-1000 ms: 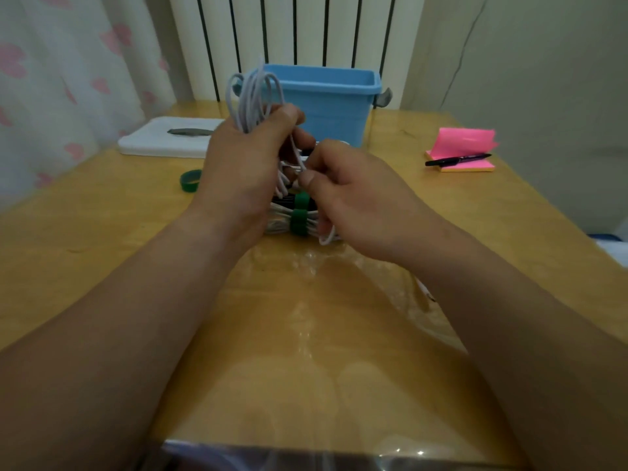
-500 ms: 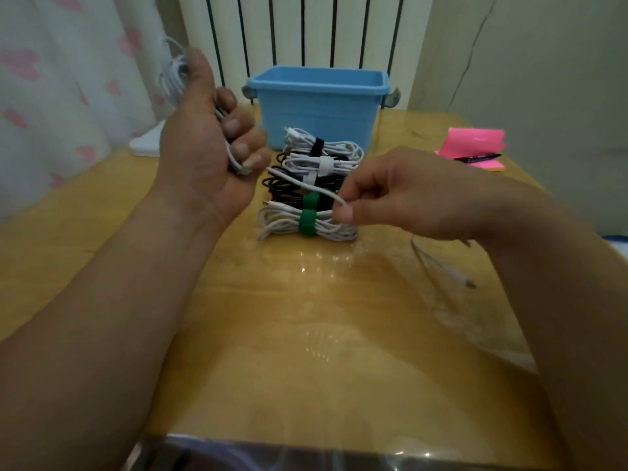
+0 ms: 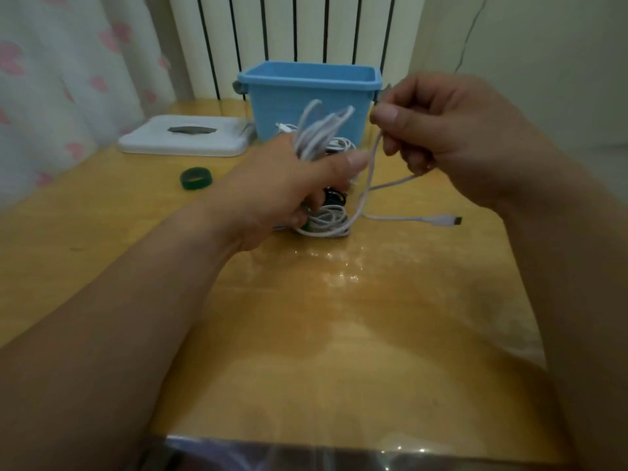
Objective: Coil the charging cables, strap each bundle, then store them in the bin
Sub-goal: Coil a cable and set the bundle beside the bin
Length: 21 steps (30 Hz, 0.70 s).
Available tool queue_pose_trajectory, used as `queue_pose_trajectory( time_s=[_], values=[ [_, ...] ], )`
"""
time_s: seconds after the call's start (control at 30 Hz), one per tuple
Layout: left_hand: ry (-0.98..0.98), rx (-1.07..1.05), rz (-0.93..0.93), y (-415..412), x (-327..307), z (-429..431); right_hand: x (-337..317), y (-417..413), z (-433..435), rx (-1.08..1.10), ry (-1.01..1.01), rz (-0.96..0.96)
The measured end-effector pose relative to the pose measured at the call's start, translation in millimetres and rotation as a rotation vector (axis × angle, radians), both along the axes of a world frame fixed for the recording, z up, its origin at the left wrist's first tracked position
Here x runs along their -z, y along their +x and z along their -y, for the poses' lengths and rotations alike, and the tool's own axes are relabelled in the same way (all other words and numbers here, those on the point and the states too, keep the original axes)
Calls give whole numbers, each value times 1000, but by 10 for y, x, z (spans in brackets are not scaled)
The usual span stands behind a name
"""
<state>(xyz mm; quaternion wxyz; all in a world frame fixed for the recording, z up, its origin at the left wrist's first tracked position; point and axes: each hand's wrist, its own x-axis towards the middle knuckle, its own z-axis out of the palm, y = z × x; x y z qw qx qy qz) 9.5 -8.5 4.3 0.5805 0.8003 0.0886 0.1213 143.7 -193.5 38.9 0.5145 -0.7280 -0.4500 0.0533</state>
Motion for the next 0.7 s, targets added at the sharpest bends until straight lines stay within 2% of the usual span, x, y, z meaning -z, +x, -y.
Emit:
queue_pose_trajectory(
  time_s=[0.1, 0.27, 0.33, 0.47, 0.57, 0.63, 0.7],
  values=[
    [63, 69, -50, 12, 26, 120, 14, -83, -74, -96, 74, -37],
    [-99, 145, -45, 1, 39, 150, 29, -100, -144, -147, 204, -160],
    [-117, 127, -38, -8, 42, 138, 35, -81, -145, -163, 207, -178],
    [-11, 4, 1, -23, 39, 192, 38, -57, -135, -181, 177, -178],
    [16, -93, 83, -26, 31, 127, 18, -8, -61, -138, 75, -160],
    [-104, -113, 163, -34, -12, 37, 9, 32, -1, -84, 5, -133],
    [-299, -85, 249, -24, -48, -15, 23, 38, -1, -47, 22, -155]
  ],
)
